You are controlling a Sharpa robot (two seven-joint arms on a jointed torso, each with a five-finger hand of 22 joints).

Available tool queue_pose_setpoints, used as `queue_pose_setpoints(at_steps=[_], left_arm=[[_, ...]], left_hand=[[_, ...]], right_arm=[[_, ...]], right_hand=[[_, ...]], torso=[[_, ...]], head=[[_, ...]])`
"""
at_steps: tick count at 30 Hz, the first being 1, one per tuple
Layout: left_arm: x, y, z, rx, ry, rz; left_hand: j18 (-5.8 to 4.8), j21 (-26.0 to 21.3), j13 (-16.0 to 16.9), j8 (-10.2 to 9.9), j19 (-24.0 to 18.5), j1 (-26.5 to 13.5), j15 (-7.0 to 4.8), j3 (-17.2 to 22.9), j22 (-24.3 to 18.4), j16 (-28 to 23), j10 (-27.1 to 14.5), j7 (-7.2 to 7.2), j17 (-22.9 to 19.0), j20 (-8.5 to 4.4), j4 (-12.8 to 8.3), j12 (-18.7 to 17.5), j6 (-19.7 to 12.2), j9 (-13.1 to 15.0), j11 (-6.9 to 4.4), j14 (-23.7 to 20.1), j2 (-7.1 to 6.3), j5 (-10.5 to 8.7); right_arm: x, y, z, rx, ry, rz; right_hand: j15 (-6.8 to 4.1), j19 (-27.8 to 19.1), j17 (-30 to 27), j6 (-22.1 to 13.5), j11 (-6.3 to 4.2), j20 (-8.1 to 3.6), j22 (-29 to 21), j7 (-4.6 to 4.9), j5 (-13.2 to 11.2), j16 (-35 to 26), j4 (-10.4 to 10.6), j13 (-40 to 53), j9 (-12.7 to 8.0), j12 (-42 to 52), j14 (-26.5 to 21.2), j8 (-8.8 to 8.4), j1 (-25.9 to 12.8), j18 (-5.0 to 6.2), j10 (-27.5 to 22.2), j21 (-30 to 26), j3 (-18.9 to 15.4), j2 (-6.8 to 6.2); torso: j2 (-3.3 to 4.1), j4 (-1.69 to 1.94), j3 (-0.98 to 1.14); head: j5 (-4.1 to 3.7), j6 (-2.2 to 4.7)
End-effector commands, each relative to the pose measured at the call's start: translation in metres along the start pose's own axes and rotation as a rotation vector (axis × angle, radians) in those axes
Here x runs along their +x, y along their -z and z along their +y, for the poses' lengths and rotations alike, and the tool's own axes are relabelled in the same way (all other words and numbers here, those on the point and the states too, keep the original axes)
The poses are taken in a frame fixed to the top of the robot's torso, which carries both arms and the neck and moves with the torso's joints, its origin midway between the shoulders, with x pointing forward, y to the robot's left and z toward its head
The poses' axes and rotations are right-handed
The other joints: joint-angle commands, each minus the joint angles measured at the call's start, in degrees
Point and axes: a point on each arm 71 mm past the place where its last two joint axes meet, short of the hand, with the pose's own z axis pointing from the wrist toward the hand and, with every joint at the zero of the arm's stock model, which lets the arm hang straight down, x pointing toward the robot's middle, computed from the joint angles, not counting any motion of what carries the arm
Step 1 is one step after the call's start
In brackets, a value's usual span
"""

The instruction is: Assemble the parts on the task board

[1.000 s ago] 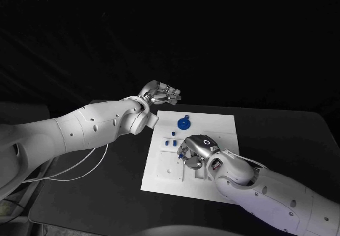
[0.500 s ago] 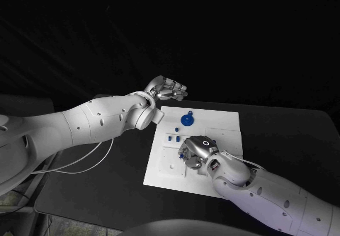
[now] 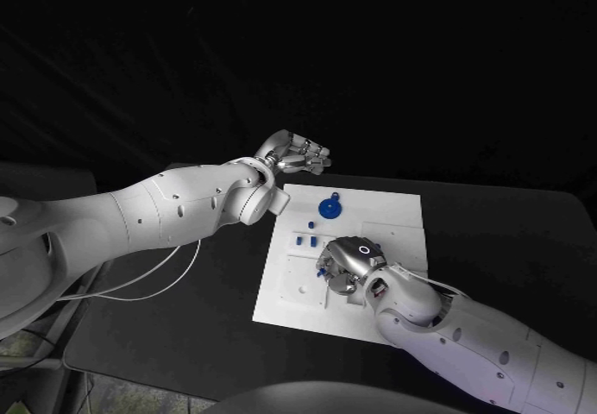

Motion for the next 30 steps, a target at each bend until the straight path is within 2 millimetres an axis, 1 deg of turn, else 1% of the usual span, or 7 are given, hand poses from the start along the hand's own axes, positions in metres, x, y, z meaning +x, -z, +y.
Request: queue_pose_setpoints(at_steps=[1, 3, 4, 6, 15, 25, 30], left_arm=[[0.0005, -0.0005, -0.0013, 0.003, 0.007, 0.004], [0.0004, -0.0005, -0.0012, 0.003, 0.007, 0.004], [0.0005, -0.0005, -0.0012, 0.003, 0.007, 0.004], [0.0006, -0.0006, -0.0012, 0.002, 0.007, 0.005], [0.0001, -0.0008, -0.0007, -0.001, 0.006, 0.004], [-0.0007, -0.0009, 0.0, -0.006, 0.005, 0.002], [-0.0006, -0.001, 0.0002, -0.008, 0.005, 0.003]], left_hand=[[-0.08, 0.1, 0.0, 0.3, 0.4, 0.2, -0.1, -0.4, -0.1, -0.2, -0.4, -0.01, 0.1, 0.11, 0.0, -0.2, -0.6, 0.0, 0.13, -0.4, 0.34, -0.18], [-0.08, 0.1, 0.0, 0.3, 0.4, 0.2, -0.1, -0.4, -0.1, -0.2, -0.4, -0.01, 0.1, 0.11, 0.0, -0.2, -0.6, 0.0, 0.13, -0.4, 0.34, -0.18], [-0.08, 0.1, 0.0, 0.3, 0.6, 0.2, -0.07, -0.6, -1.2, -0.2, -0.4, 0.0, 0.1, 0.13, 0.1, -0.2, -0.6, 0.0, 0.15, -0.5, 0.34, -0.17], [-0.08, 0.1, 0.0, 0.3, 0.6, 0.2, -0.07, -0.6, -1.2, -0.2, -0.4, 0.0, 0.1, 0.13, 0.1, -0.2, -0.6, 0.0, 0.15, -0.5, 0.34, -0.17], [-0.09, 0.1, 0.0, 0.3, 0.6, 0.2, -0.06, -0.6, -1.4, -0.2, -0.5, 0.01, 0.1, 0.14, 0.1, -0.2, -0.6, 0.0, 0.16, -0.5, 0.36, -0.16], [-0.09, 0.1, 0.0, 0.3, 0.6, 0.3, -0.04, -0.7, -1.7, -0.2, -0.6, 0.01, 0.1, 0.17, 0.1, -0.2, -0.7, 0.0, 0.18, -0.5, 0.34, -0.18], [-0.09, 0.1, 0.0, 0.3, 0.6, 0.3, -0.04, -0.7, -1.7, -0.2, -0.6, 0.01, 0.1, 0.17, 0.1, -0.2, -0.7, 0.0, 0.18, -0.5, 0.34, -0.18]], right_arm=[[0.0009, 0.0008, -0.0006, 0.004, 0.015, 0.001], [0.0009, 0.0008, 0.0001, 0.002, 0.014, 0.002], [0.0009, 0.0008, 0.0006, 0.001, 0.013, 0.003], [0.0009, 0.0007, 0.0018, -0.003, 0.012, 0.005], [0.0005, 0.0012, 0.004, -0.009, 0.007, 0.005], [0.0019, 0.001, 0.0039, 0.003, 0.019, 0.021], [0.0029, 0.0011, 0.0034, 0.011, 0.029, 0.033]], right_hand=[[-0.16, 0.5, -0.1, 0.3, 0.12, 0.0, 0.0, 0.05, 0.3, 0.3, -0.4, 0.0, 0.1, 0.2, -0.1, 0.19, 0.0, 0.86, 0.4, -0.2, 0.0, 0.3], [-0.16, 0.5, -0.1, 0.3, 0.12, 0.0, 0.0, 0.05, 0.3, 0.3, -0.4, 0.0, 0.1, 0.2, -0.1, 0.19, 0.0, 0.86, 0.4, -0.2, 0.0, 0.3], [-0.16, 0.5, -0.1, 0.3, 0.12, 0.0, 0.0, 0.05, 0.3, 0.3, -0.4, 0.0, 0.1, 0.2, -0.1, 0.19, 0.0, 0.86, 0.4, -0.2, 0.0, 0.3], [-0.16, 0.8, -0.2, 0.4, 0.1, -0.02, 1.2, 0.04, 0.3, 0.5, -0.5, 0.0, 0.1, 0.2, -0.2, 0.18, -0.1, 0.82, 0.4, -1.2, 0.0, 0.36], [-0.16, 0.8, -0.2, 0.4, 0.1, -0.02, 1.2, 0.04, 0.3, 0.5, -0.5, 0.0, 0.1, 0.2, -0.2, 0.18, -0.1, 0.82, 0.4, -1.2, 0.0, 0.36], [-0.15, 1.0, -0.2, 0.3, 0.11, -0.01, 1.4, 0.05, 0.2, 0.5, -0.5, 0.0, 0.1, 0.2, -0.2, 0.17, -0.1, 0.81, 0.4, -1.6, 0.0, 0.41], [-0.14, 1.0, -0.3, 0.3, 0.13, 0.0, 1.7, 0.07, 0.0, 0.5, -0.5, 0.0, 0.1, 0.2, -0.2, 0.17, -0.1, 0.77, 0.3, -1.9, -0.1, 0.46]], torso=[[0.0, -0.04, 0.07], [-0.01, -0.02, 0.06], [-0.01, -0.02, 0.06], [0.0, -0.02, 0.08], [-0.01, 0.02, -0.01], [-0.01, 0.02, 0.01], [0.0, -0.04, -0.03]], head=[[0.06, -0.05], [0.08, -0.06], [0.08, -0.06], [0.08, -0.09], [0.02, -0.26], [0.05, -0.32], [-0.05, -0.33]])
